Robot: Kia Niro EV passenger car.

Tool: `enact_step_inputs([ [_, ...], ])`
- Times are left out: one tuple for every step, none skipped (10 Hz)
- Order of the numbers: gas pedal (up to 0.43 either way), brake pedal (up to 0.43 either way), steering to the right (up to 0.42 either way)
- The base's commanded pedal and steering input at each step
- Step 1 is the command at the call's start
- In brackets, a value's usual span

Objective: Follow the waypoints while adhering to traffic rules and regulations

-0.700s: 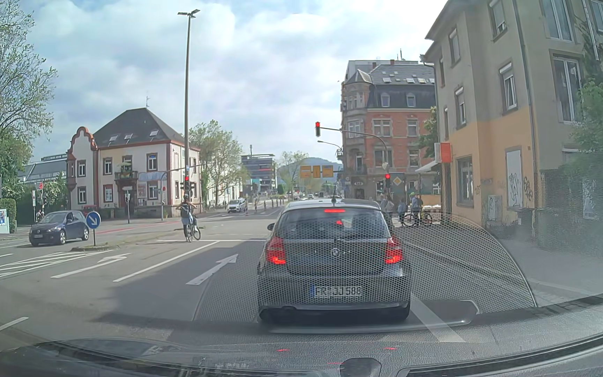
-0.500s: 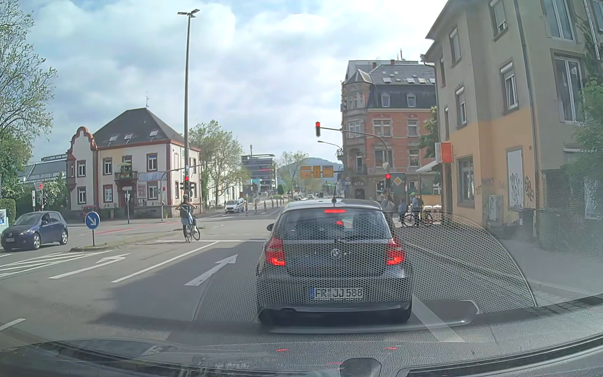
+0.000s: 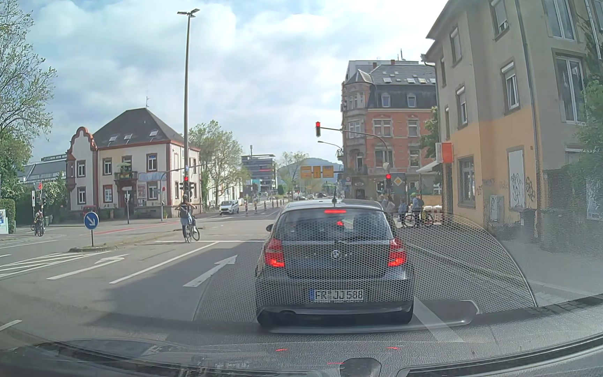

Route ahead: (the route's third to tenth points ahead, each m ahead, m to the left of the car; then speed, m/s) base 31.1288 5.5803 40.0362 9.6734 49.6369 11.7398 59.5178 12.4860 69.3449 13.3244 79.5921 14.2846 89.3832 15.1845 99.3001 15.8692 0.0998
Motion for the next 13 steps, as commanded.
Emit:
enact_step_inputs([
  [0.000, 0.220, -0.015],
  [0.000, 0.220, -0.015],
  [0.000, 0.220, -0.016],
  [0.000, 0.220, -0.016],
  [0.000, 0.220, -0.016],
  [0.000, 0.220, -0.016],
  [0.000, 0.220, -0.015],
  [0.000, 0.220, -0.015],
  [0.000, 0.226, -0.016],
  [0.000, 0.226, -0.016],
  [0.000, 0.226, -0.015],
  [0.000, 0.226, -0.015],
  [0.000, 0.226, -0.015],
])
